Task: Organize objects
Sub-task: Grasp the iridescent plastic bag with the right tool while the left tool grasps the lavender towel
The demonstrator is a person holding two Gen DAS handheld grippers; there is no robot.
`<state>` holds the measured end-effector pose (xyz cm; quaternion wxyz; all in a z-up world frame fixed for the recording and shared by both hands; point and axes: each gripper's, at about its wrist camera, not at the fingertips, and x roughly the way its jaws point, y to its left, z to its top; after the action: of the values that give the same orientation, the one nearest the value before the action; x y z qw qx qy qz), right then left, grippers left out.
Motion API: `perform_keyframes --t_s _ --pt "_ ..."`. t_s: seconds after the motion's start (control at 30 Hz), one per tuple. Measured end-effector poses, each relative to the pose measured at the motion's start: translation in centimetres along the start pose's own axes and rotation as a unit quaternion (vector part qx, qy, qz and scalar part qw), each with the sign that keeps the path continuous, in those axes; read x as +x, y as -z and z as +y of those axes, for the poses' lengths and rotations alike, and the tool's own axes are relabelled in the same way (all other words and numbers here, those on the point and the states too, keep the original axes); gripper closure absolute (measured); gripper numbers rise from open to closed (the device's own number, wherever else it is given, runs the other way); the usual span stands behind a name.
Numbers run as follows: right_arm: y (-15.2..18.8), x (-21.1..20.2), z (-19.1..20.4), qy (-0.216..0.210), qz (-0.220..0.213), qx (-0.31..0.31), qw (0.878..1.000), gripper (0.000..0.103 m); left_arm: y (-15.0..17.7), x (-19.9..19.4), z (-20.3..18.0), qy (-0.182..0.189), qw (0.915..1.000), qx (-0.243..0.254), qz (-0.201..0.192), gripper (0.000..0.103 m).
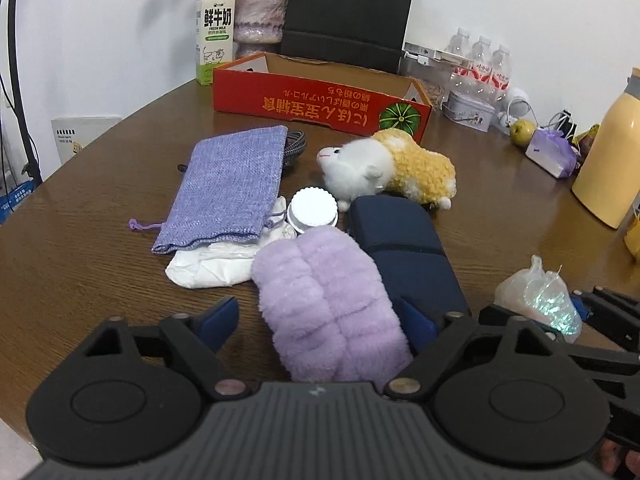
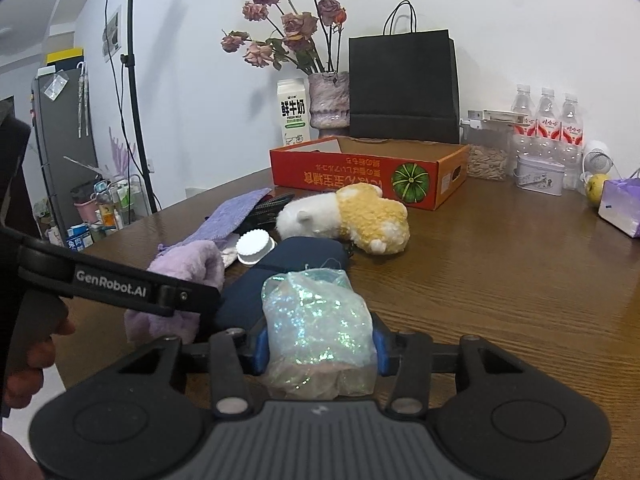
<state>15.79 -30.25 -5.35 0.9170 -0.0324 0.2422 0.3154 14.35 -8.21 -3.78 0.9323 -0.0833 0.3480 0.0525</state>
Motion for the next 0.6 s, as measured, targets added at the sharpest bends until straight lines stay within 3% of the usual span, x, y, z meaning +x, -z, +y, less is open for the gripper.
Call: perform_keyframes --t_s 0.1,0.2,0.4,0.6 --pt "0.1 0.2 -0.1 -0.002 0.002 0.003 1.000 0.057 0.1 -0.2 0.2 0.007 1.0000 -0.002 0.000 0.032" --pt "0.2 0.1 -0.1 -0.002 0.003 0.005 1.000 0.057 0.4 -0.6 0.4 0.020 0.9998 0.004 0.002 0.053" --pt "0.2 -0.2 0.5 0.002 0.006 0.002 1.000 0.057 0.7 -1.4 0.8 0.041 0.9986 0.035 -0.003 0.065" --pt "-0.5 -0.7 1.8 0.013 0.002 -0.006 1.000 0.057 0.5 -2.3 1.5 0.052 0.9970 0.053 -0.020 0.069"
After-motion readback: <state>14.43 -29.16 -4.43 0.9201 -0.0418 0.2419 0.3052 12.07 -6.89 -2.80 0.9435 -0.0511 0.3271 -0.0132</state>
